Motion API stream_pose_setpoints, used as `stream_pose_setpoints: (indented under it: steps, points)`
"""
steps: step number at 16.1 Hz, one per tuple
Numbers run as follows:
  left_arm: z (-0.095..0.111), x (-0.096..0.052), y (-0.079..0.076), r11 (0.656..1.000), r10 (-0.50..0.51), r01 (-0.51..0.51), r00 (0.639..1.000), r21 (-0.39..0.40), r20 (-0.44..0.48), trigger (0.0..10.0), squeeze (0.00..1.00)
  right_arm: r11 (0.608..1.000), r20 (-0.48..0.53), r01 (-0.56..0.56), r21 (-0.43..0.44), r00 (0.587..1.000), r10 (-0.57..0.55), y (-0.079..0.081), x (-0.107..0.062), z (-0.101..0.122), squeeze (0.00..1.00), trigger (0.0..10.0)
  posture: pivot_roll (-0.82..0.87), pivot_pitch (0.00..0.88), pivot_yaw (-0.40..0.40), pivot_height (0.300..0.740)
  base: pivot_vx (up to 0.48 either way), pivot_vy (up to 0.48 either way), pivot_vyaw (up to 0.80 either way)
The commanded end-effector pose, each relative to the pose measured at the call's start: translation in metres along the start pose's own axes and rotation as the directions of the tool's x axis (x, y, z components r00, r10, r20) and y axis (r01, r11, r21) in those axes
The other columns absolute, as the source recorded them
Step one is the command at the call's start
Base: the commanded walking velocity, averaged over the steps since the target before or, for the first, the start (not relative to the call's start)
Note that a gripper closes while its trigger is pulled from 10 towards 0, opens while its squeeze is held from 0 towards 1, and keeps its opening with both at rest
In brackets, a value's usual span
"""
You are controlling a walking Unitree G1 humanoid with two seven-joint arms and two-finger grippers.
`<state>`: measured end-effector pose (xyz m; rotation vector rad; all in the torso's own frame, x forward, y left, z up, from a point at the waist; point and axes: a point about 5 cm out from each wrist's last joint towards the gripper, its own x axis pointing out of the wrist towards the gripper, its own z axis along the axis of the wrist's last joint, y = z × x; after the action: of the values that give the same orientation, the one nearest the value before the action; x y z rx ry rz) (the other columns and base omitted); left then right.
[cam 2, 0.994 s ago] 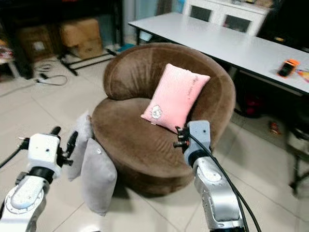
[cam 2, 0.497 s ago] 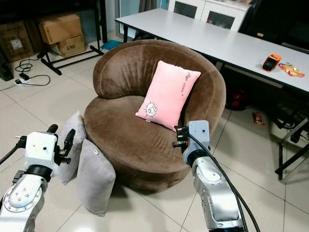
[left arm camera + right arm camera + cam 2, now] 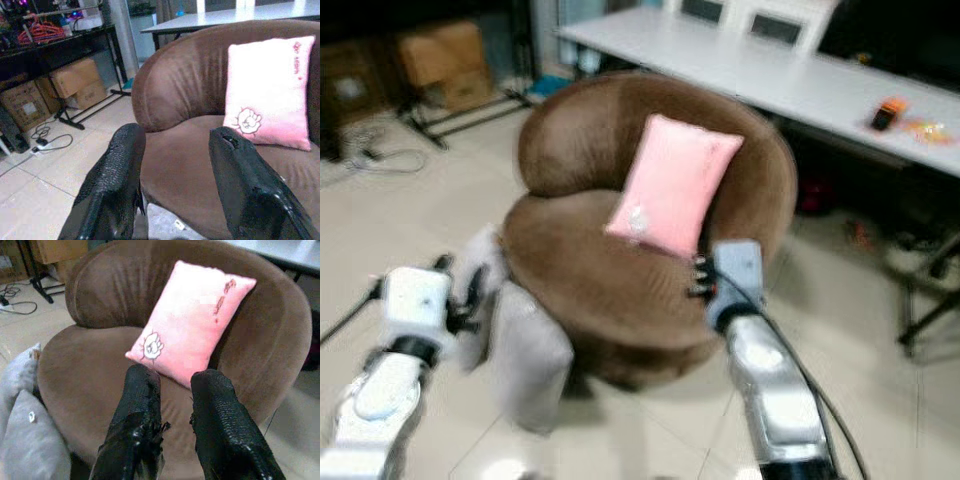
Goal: Move the pillow to the sofa from floor
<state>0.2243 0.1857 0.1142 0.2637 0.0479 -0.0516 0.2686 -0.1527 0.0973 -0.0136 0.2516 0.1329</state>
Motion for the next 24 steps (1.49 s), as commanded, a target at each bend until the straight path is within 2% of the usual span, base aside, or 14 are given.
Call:
stream_pose_setpoints:
  steps: [1,5,8,10,12,15,20,22,24]
  points:
    - [0.002,0.002,0.005,1.0,0.014,-0.014,1.0,0.015,0.007,10.0,0.0,1.0,0.009,-0.008,0.002,1.0,0.008,0.003,0.001,0.002,0.0,10.0,-0.04,0.0,-0.062,0.74,0.0,0.364,0.0]
    - [0.002,0.003,0.007,1.0,0.019,-0.019,1.0,0.016,0.01,10.0,0.0,1.0,0.007,-0.006,0.006,1.0,0.005,0.003,0.005,-0.001,0.0,10.0,-0.04,0.0,-0.057,0.74,0.0,0.367,0.0]
    - [0.005,0.004,0.005,1.0,0.027,-0.027,0.999,0.004,0.033,10.0,0.0,1.0,0.007,-0.006,0.0,1.0,0.006,0.0,0.004,-0.004,0.0,10.0,-0.05,0.0,-0.057,0.74,0.0,0.0,0.0]
    - [0.006,0.006,0.008,0.999,0.04,-0.04,0.999,-0.016,0.033,10.0,0.0,0.998,0.018,-0.058,-0.027,0.998,0.059,0.006,0.003,-0.004,0.0,10.0,-0.04,0.0,-0.058,0.74,0.0,0.0,0.4]
    - [0.006,0.006,0.008,0.999,0.034,-0.034,0.999,-0.011,0.035,10.0,0.0,0.999,0.014,-0.043,-0.019,0.999,0.044,0.005,0.004,-0.003,0.0,10.0,-0.04,0.0,-0.059,0.74,0.283,0.0,0.8]
    - [0.006,0.006,0.008,0.999,0.033,-0.033,0.999,-0.013,0.035,10.0,0.0,1.0,0.009,-0.016,0.013,1.0,0.016,0.003,0.003,-0.004,0.0,10.0,-0.04,0.0,-0.058,0.74,0.31,0.0,0.0]
    - [0.005,0.005,0.009,0.999,0.035,-0.034,0.999,-0.014,0.032,10.0,0.0,1.0,0.013,-0.015,0.003,1.0,0.015,0.002,0.0,0.0,0.0,10.0,-0.04,0.0,-0.059,0.74,0.326,0.0,0.0]
    - [0.005,0.005,0.009,0.999,0.034,-0.034,0.999,-0.015,0.033,10.0,0.0,0.997,0.021,-0.061,-0.055,0.998,0.062,0.008,-0.001,0.007,0.0,10.0,-0.04,0.0,-0.06,0.74,0.368,0.0,0.4]
    - [0.005,0.006,0.01,0.999,0.035,-0.035,0.999,-0.014,0.035,10.0,0.0,0.996,0.031,-0.073,-0.043,0.997,0.074,0.017,-0.003,0.012,0.0,10.0,-0.04,0.0,-0.061,0.74,0.375,0.0,0.8]
